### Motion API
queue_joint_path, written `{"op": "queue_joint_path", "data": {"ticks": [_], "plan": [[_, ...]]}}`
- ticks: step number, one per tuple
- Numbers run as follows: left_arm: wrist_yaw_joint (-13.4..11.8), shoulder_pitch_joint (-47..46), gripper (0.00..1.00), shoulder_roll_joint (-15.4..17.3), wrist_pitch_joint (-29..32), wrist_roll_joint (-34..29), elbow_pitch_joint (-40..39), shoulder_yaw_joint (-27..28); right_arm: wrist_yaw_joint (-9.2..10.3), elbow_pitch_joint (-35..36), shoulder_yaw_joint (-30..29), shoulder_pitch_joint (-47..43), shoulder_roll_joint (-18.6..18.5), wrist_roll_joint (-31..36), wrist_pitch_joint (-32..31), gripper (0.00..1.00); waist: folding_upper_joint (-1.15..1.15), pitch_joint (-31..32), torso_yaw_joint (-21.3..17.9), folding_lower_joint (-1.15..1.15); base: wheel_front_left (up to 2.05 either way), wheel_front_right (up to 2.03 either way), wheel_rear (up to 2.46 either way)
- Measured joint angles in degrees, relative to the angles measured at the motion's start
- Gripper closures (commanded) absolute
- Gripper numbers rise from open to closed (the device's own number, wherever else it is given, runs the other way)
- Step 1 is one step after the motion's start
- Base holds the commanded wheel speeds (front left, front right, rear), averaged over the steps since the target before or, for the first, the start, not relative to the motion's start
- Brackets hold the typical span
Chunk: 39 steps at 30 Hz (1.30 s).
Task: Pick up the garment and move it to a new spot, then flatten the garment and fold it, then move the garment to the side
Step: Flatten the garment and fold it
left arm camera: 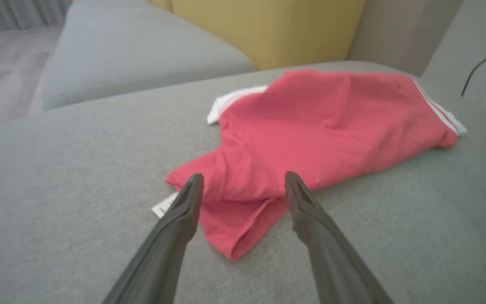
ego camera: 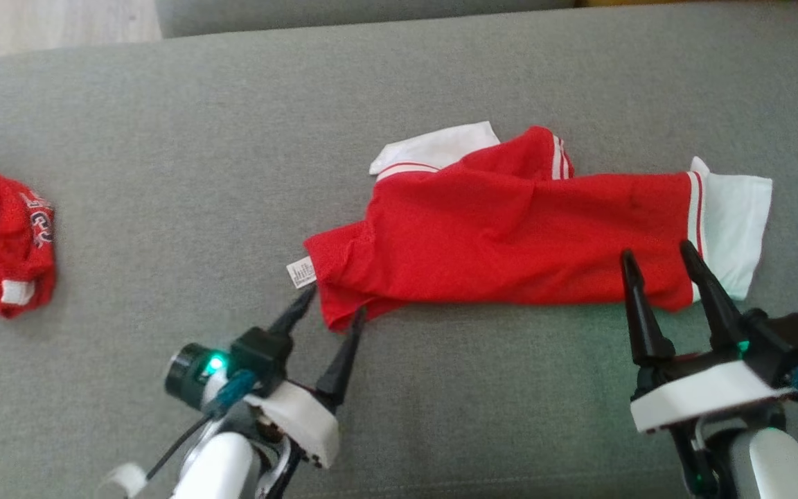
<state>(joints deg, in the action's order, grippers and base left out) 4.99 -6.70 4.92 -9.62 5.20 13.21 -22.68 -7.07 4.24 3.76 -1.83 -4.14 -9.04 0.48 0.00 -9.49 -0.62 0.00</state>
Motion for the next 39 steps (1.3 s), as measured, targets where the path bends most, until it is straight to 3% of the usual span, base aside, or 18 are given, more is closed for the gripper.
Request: {"op": "queue_joint_path", "data": {"ticks": [6, 7, 8, 9, 15, 24, 39], "plan": [[1.14, -3.52, 0.0, -0.26, 3.89, 0.02, 8.0, -3.38, 0.0, -0.37, 1.01, 1.6, 0.01, -0.6, 0.01, 0.0, 0.0, -1.87, -1.69, 0.0, 0.0, 0.0, 0.0], [1.16, -4.03, 0.04, -0.23, 4.21, 0.09, 9.07, -3.52, 0.0, -0.46, 0.99, 1.6, 0.01, -0.64, 0.02, 0.0, 0.0, -2.18, -1.91, 0.0, 0.0, 0.0, 0.0], [1.35, -4.6, 0.62, -0.13, 4.49, 0.1, 10.03, -3.6, 0.0, -0.59, 0.92, 1.6, 0.01, -0.64, 0.03, 0.0, 0.0, -2.48, -2.13, 0.0, 0.0, 0.0, 0.0], [1.51, -5.13, 1.0, 0.03, 4.46, 0.1, 10.74, -3.68, 0.0, -0.67, 0.89, 1.62, 0.02, -0.65, 0.04, 0.0, 0.0, -2.77, -2.3, 0.0, 0.0, 0.0, 0.0], [0.52, -7.31, 1.0, 1.35, 0.59, 0.42, 9.37, -2.37, 0.0, -1.09, -0.44, 2.15, 0.22, -1.08, 0.57, 0.0, 0.0, -3.87, -2.4, 0.0, 0.0, 0.0, 0.0], [-0.78, -5.56, 1.0, 4.69, -0.54, 0.42, -5.86, -0.75, 0.0, -1.67, -2.67, 2.44, 0.76, -1.58, 1.11, 0.0, 0.0, -3.41, -0.49, 0.0, 0.0, 0.0, 0.0], [-2.49, -4.1, 1.0, 8.28, 6.83, 1.57, -29.31, 1.89, 0.0, -2.12, -4.35, 2.48, 1.31, -2.07, 1.37, 0.0, 0.0, -2.75, 0.12, 0.0, 0.0, 0.0, 0.0]]}}
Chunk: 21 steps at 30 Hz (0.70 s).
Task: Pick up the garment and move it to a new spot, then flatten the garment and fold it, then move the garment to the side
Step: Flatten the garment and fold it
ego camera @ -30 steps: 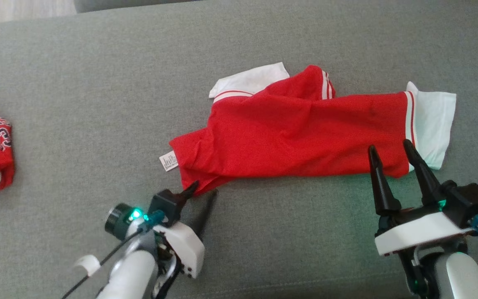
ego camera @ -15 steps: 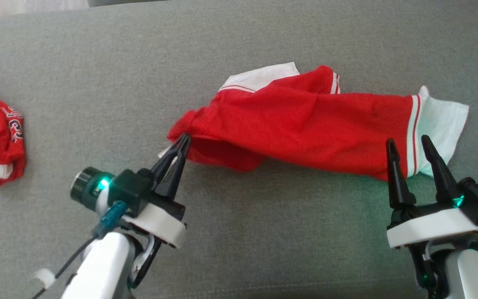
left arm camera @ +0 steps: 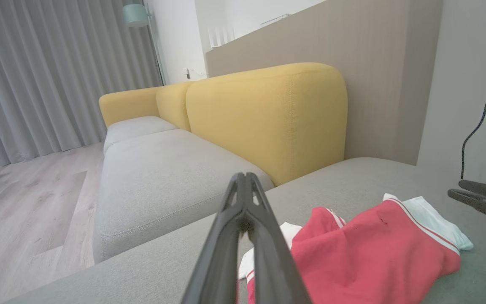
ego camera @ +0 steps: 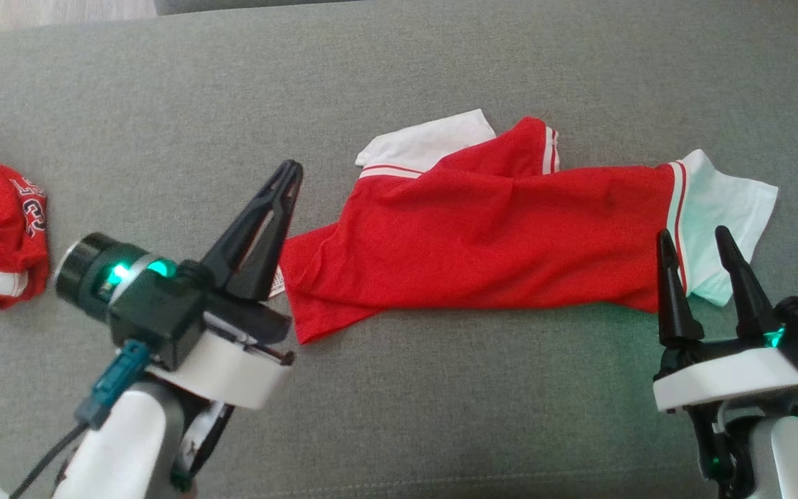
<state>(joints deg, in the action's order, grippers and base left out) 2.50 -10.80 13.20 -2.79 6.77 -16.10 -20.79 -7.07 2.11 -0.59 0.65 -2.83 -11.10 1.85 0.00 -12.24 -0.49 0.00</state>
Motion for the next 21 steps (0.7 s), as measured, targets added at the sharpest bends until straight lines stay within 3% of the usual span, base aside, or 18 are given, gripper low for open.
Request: {"op": "queue_joint_path", "data": {"ticks": [6, 7, 8, 9, 15, 21], "plan": [[-1.58, 1.66, 1.0, 0.7, 1.2, 0.52, -0.38, 1.21, 0.0, -0.01, 0.01, 0.0, 0.07, 0.0, 0.18, 0.0, 0.0, -0.07, -0.28, 0.0, 0.0, 0.0, 0.0], [-2.12, 2.13, 0.78, 0.59, 1.16, 0.64, -0.3, 1.3, 0.0, -0.01, 0.02, 0.01, 0.07, 0.01, 0.18, 0.0, 0.0, -0.04, -0.3, 0.0, 0.0, 0.0, 0.0], [-2.79, 2.53, 0.07, 0.47, 0.99, 0.64, -0.12, 1.56, 0.0, -0.01, 0.05, 0.01, 0.08, 0.01, 0.18, 0.0, 0.0, 0.0, -0.32, 0.0, 0.0, 0.0, 0.0], [-3.31, 2.79, 0.0, 0.36, 0.81, 0.7, 0.29, 1.87, 0.0, -0.01, 0.08, 0.01, 0.08, 0.01, 0.18, 0.0, 0.0, 0.08, -0.33, 0.0, 0.0, 0.0, 0.0], [-7.81, 5.65, 0.0, -1.44, -3.72, 1.82, 4.76, 5.42, 0.0, 0.25, 0.23, 0.0, 0.09, 0.74, 0.16, 0.0, 0.0, 1.35, -0.21, 0.0, 0.0, 0.0, 0.0], [-10.58, 10.58, 0.0, -2.4, -7.91, 2.21, 10.15, 7.46, 0.0, 1.04, 0.59, -0.28, 0.1, 2.11, -0.2, 0.0, 0.0, 3.69, 0.18, 0.0, 0.0, 0.0, 0.0]]}}
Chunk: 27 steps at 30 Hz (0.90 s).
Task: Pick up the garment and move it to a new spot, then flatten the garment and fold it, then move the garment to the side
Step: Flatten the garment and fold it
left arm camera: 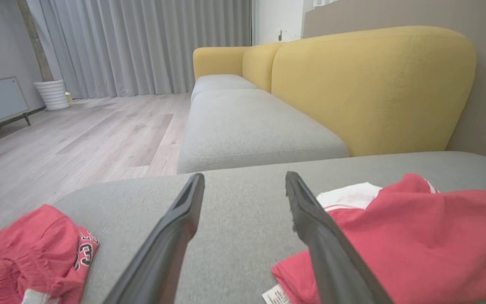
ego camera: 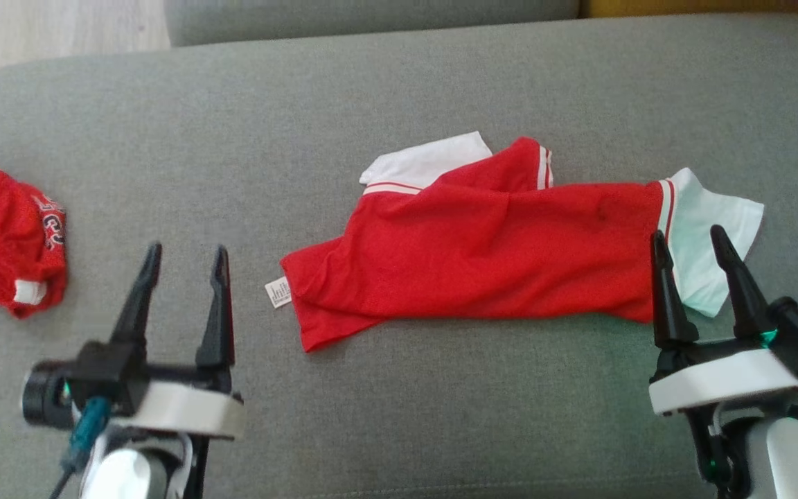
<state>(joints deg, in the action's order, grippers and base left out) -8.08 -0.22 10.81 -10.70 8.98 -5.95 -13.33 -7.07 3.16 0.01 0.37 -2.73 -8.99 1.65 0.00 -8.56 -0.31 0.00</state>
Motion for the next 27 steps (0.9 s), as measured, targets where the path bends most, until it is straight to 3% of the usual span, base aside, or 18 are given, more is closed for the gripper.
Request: {"op": "queue_joint_path", "data": {"ticks": [13, 27], "plan": [[1.01, 3.81, 0.0, -0.25, -2.86, 1.77, 9.68, -0.34, 0.0, 1.41, 3.08, -5.33, -0.27, 1.32, -2.26, 0.0, 0.0, 4.85, 0.85, 0.0, 0.0, 0.0, 0.0], [0.62, 4.25, 0.0, -0.3, -3.09, 1.77, 11.14, -0.58, 0.0, 2.96, 3.23, -6.28, -0.27, 1.35, -3.21, 0.0, 0.0, 4.85, 0.82, 0.0, 0.0, 0.0, 0.0]]}}
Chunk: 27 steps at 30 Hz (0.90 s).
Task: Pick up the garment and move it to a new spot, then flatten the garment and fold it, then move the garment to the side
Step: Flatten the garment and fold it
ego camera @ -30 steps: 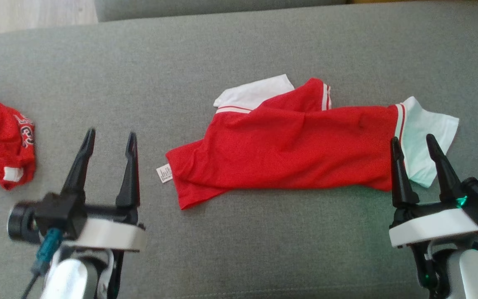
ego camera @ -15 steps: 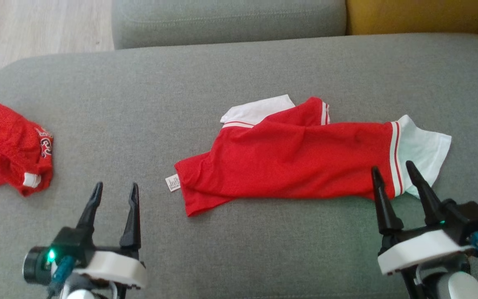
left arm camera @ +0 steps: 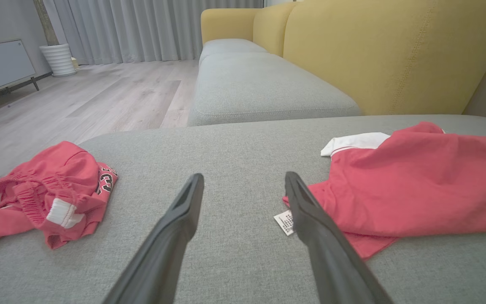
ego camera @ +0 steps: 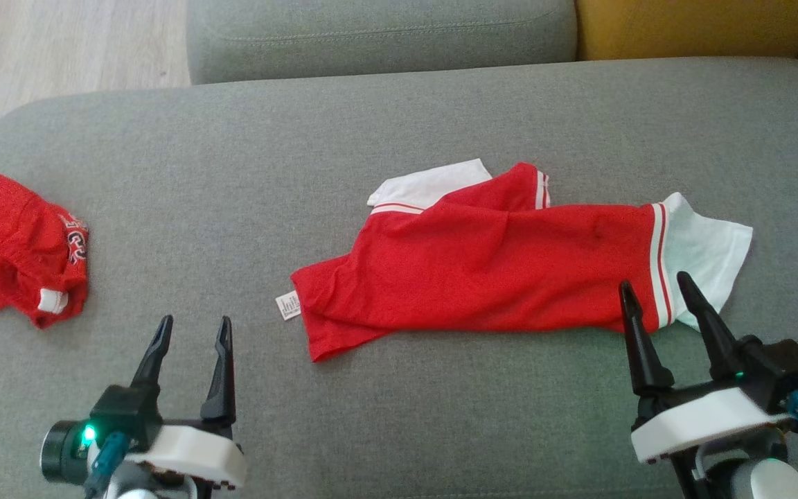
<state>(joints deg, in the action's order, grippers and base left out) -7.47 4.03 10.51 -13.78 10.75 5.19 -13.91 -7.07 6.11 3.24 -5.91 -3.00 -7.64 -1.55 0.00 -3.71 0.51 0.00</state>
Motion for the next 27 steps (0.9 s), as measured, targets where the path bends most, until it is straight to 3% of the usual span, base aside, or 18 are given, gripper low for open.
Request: {"op": "queue_joint_path", "data": {"ticks": [13, 23, 27], "plan": [[0.82, -1.99, 0.0, 0.0, 0.14, 0.91, 0.03, -1.35, 0.0, 0.49, -0.3, 0.01, 0.01, 0.0, 0.0, 0.0, 0.0, -1.66, 0.4, 0.0, 0.0, 0.0, 0.0], [9.21, -16.22, 0.0, -1.85, 7.73, 1.6, 7.01, -8.47, 0.0, 0.7, 0.24, 3.24, -0.11, 0.09, 0.01, 0.0, 0.0, -6.94, -0.55, 0.0, 0.0, 0.0, 0.0], [10.88, -18.47, 0.0, -1.99, 10.65, 2.44, 12.49, -9.66, 0.0, 0.53, 0.55, 3.59, -0.26, 0.09, 0.03, 0.0, 0.0, -8.88, -1.59, 0.0, 0.0, 0.0, 0.0]]}}
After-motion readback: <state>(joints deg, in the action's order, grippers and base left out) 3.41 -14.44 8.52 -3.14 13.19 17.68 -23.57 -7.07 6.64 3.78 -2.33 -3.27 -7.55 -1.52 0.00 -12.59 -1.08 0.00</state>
